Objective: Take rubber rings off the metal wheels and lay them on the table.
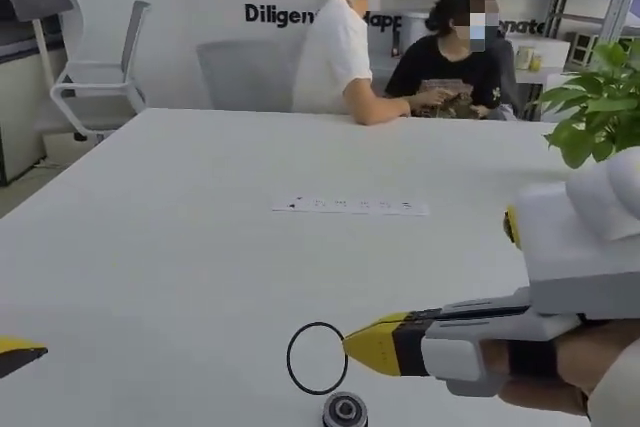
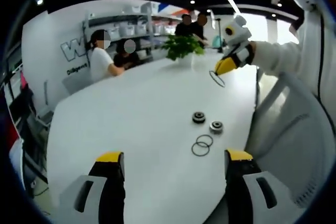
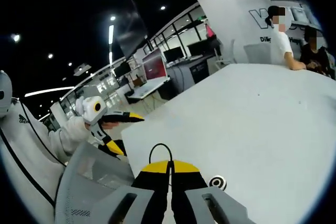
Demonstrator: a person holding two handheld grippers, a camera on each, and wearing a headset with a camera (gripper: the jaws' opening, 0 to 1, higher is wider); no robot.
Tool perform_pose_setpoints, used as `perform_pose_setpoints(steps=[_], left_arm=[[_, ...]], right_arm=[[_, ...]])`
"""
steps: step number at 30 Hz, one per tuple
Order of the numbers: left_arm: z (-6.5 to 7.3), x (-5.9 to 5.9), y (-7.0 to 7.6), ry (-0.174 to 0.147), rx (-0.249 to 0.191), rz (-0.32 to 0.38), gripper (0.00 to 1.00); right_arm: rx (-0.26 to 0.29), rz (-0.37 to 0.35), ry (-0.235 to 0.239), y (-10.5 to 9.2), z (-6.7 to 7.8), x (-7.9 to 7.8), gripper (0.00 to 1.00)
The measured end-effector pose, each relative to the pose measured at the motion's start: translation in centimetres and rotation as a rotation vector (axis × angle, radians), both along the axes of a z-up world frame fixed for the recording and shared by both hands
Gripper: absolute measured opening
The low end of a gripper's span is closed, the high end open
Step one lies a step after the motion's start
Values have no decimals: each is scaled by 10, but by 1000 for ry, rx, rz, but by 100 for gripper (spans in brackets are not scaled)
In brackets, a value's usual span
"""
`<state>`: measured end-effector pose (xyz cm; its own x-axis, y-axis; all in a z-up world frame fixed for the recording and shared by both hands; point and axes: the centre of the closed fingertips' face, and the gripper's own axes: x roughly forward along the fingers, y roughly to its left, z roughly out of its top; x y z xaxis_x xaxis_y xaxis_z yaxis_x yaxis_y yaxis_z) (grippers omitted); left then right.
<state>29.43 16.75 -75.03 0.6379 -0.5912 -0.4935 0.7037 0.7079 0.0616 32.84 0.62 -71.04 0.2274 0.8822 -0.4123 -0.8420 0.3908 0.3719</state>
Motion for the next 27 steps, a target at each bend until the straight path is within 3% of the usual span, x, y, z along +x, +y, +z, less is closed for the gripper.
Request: perform_pose_setpoints(steps=[6, 13, 27], left_arm=[[-7, -11, 8, 12, -21, 40, 79], [-15, -22, 17, 32, -36, 83, 79], [-16, -30, 23, 40, -49, 127, 79]], right_arm=[[-13, 35, 0, 12, -3, -1, 0], [-39, 69, 18, 27, -17, 2, 0], [-128, 152, 71, 54, -62, -5, 0]])
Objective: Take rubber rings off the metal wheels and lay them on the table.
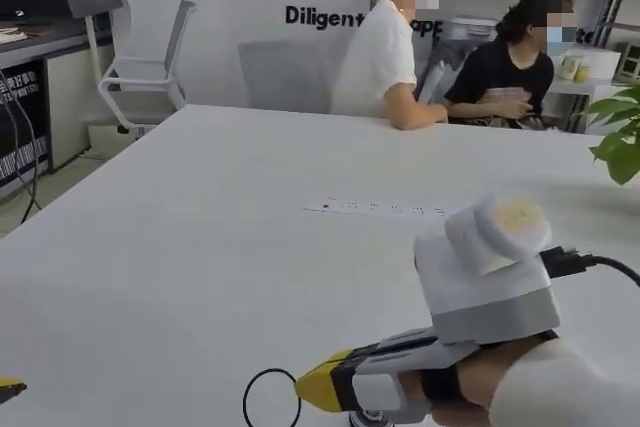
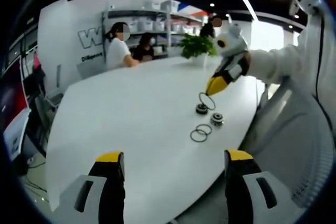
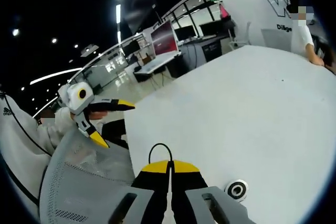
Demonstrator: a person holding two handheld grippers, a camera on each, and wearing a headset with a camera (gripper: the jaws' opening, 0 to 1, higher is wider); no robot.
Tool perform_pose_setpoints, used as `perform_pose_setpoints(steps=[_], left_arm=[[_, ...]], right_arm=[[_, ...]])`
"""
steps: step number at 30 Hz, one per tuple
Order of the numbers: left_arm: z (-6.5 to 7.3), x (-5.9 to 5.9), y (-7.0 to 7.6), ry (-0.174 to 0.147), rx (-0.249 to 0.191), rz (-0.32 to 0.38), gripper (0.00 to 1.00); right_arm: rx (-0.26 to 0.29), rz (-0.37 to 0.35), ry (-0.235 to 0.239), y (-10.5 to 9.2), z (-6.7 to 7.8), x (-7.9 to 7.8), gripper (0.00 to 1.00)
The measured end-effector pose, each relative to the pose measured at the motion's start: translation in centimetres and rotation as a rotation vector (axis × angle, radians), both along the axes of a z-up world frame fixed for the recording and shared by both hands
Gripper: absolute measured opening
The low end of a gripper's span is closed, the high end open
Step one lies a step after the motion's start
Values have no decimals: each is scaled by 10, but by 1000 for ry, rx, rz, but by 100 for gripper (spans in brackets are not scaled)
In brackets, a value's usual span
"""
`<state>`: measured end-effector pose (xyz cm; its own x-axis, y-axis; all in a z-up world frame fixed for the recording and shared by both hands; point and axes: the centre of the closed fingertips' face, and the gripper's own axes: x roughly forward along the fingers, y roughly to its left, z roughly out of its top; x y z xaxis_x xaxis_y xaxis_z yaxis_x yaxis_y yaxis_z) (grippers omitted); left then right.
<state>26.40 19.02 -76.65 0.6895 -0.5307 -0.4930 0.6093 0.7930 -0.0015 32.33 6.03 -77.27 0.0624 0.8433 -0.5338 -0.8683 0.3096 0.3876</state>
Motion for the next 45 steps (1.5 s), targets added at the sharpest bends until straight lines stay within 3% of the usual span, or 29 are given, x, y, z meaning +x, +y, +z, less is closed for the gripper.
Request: perform_pose_setpoints(steps=[7, 15, 20, 24, 31, 35, 40, 41, 42, 43, 45], left_arm=[[3, -2, 0, -2, -3, 11, 79], [5, -1, 1, -5, 0, 19, 79], [7, 0, -4, -5, -23, 12, 78], [6, -1, -6, -2, -13, 2, 78], [7, -1, -3, 0, -11, 8, 78], [7, -2, -3, 1, -6, 7, 78], [6, -3, -3, 5, -4, 8, 78], [6, -3, -3, 5, -3, 7, 78], [6, -3, -3, 4, -3, 8, 78], [6, -3, -3, 3, -4, 9, 78], [6, -3, -3, 3, -5, 12, 78]], right_arm=[[-47, 29, 11, 8, -22, -4, 0], [-73, 46, 20, 16, -38, -9, 0], [-62, 24, 69, 21, -48, -8, 0], [-73, 5, 96, 24, -57, -7, 0], [-135, 1, 73, 24, -78, -3, 0], [-129, -12, 110, 24, -84, -5, 0], [-163, -18, 103, 22, -96, -8, 0], [-164, -17, 104, 21, -98, -9, 0], [-126, -22, 108, 26, -95, -9, 0], [-149, -24, 118, 22, -97, -9, 0], [-139, -24, 115, 23, -96, -8, 0]])
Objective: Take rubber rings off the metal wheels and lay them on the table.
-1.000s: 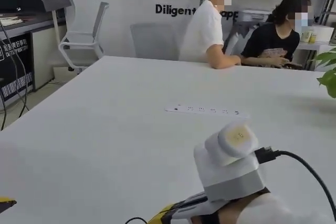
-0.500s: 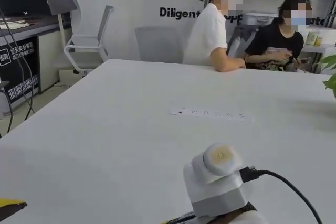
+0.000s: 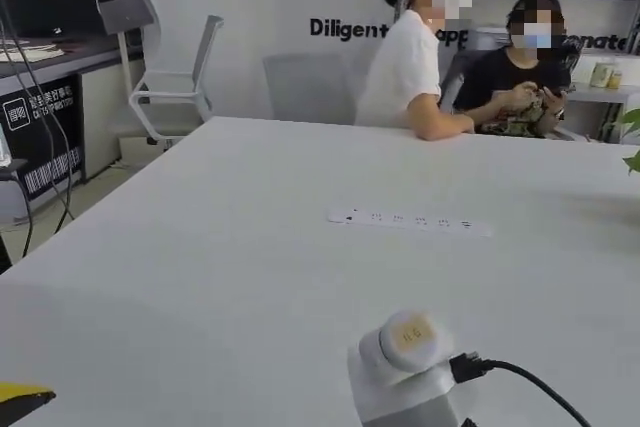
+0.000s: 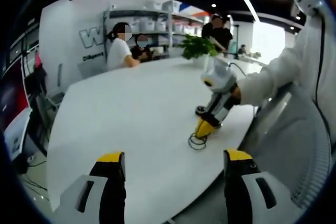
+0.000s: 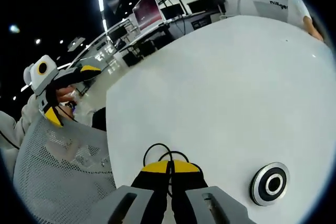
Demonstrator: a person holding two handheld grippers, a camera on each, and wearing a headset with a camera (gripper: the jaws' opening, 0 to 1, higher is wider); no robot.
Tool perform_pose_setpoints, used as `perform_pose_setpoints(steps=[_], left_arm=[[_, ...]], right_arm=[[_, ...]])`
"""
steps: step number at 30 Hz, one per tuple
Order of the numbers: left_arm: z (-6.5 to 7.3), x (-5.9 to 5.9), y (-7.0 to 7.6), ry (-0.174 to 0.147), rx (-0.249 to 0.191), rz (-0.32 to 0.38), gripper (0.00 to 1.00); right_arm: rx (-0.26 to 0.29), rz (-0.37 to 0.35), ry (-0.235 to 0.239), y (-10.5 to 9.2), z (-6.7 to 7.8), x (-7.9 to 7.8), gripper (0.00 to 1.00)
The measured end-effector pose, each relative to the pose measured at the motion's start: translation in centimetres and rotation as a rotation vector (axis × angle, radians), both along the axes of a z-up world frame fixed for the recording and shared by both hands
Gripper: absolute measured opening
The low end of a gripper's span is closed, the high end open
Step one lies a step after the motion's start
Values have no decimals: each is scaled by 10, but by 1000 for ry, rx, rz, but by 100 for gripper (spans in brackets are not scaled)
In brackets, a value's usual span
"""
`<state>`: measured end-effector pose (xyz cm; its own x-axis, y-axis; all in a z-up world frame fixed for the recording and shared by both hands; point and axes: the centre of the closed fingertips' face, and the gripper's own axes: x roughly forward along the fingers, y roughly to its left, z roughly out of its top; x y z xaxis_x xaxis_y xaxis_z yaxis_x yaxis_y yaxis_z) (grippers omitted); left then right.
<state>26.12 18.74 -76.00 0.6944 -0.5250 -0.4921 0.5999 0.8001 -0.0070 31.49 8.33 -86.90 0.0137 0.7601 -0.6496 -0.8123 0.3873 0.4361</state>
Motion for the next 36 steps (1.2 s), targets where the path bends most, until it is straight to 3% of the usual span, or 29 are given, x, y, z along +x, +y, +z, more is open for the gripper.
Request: perform_pose_setpoints(steps=[11, 17, 21, 28, 31, 36], left_arm=[[-1, -2, 1, 4, 12, 3, 77], [1, -3, -1, 1, 5, 1, 77], [2, -3, -1, 0, 4, 3, 77], [4, -1, 0, -11, 4, 5, 77], [5, -1, 0, -13, 3, 5, 77], [6, -2, -1, -16, 7, -1, 77]], right_arm=[[-17, 33, -66, -1, 1, 0, 0], [-18, 45, -64, -4, 2, 0, 1], [-29, 48, -88, -7, 4, 3, 4], [3, 55, -160, -16, 30, 15, 8], [24, 53, -160, -17, 38, 17, 11], [29, 50, -221, -21, 53, 24, 16]])
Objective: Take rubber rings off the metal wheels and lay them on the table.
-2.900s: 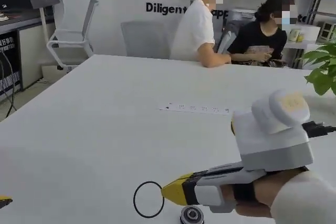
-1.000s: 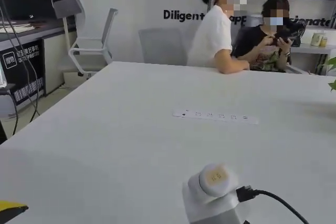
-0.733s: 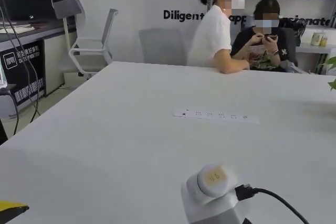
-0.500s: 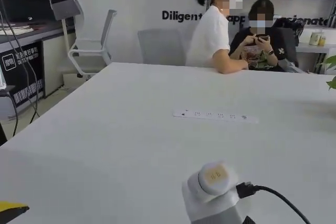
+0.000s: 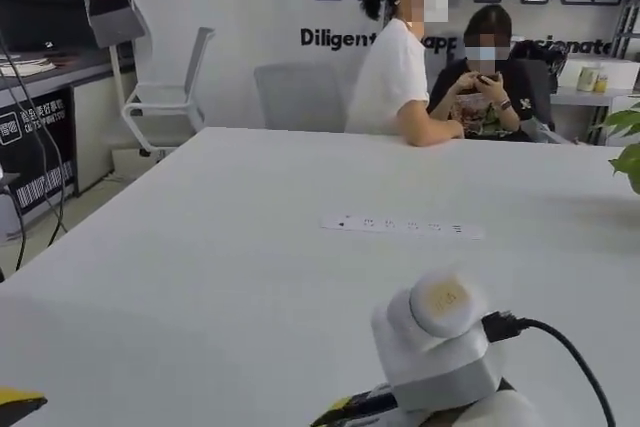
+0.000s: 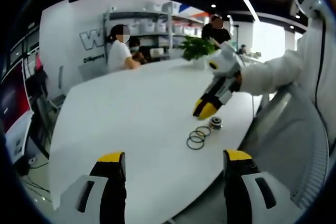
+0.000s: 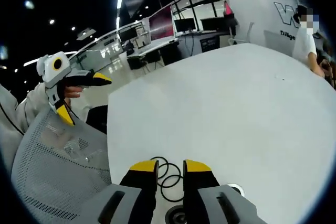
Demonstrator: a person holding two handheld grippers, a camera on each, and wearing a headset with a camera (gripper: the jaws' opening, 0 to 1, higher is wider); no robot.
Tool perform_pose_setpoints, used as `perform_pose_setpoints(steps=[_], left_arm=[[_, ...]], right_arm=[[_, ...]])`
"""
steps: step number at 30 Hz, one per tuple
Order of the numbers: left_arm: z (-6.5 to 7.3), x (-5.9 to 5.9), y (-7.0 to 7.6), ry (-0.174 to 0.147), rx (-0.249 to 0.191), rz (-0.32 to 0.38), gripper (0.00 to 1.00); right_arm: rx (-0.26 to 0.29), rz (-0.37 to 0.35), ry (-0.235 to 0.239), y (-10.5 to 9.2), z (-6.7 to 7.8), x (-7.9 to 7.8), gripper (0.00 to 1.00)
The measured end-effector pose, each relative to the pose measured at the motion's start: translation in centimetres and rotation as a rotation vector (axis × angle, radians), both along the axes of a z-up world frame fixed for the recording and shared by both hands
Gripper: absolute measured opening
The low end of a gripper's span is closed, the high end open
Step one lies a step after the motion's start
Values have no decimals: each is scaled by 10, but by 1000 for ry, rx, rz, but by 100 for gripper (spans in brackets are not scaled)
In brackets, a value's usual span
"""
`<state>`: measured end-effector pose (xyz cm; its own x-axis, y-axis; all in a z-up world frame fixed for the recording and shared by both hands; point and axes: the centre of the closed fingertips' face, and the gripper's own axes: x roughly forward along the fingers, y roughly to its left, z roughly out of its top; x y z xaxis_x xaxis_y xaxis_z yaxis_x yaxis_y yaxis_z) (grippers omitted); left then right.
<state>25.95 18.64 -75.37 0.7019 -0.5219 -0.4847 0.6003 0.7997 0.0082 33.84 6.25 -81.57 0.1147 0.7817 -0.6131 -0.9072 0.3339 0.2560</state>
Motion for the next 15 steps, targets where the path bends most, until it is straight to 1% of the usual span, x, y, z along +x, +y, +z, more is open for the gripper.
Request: perform_pose_setpoints(steps=[6, 8, 12, 15], left_arm=[[2, 0, 1, -3, 6, 2, 77], [3, 0, 1, -6, 4, 4, 77], [4, -2, 0, -1, 9, -1, 77], [3, -3, 0, 5, 17, -6, 77]], right_arm=[[20, -8, -72, -7, 22, 6, 20], [30, -14, -87, -9, 29, 8, 21], [83, -45, -118, -14, 49, 15, 23], [101, -56, -137, -18, 58, 18, 23]])
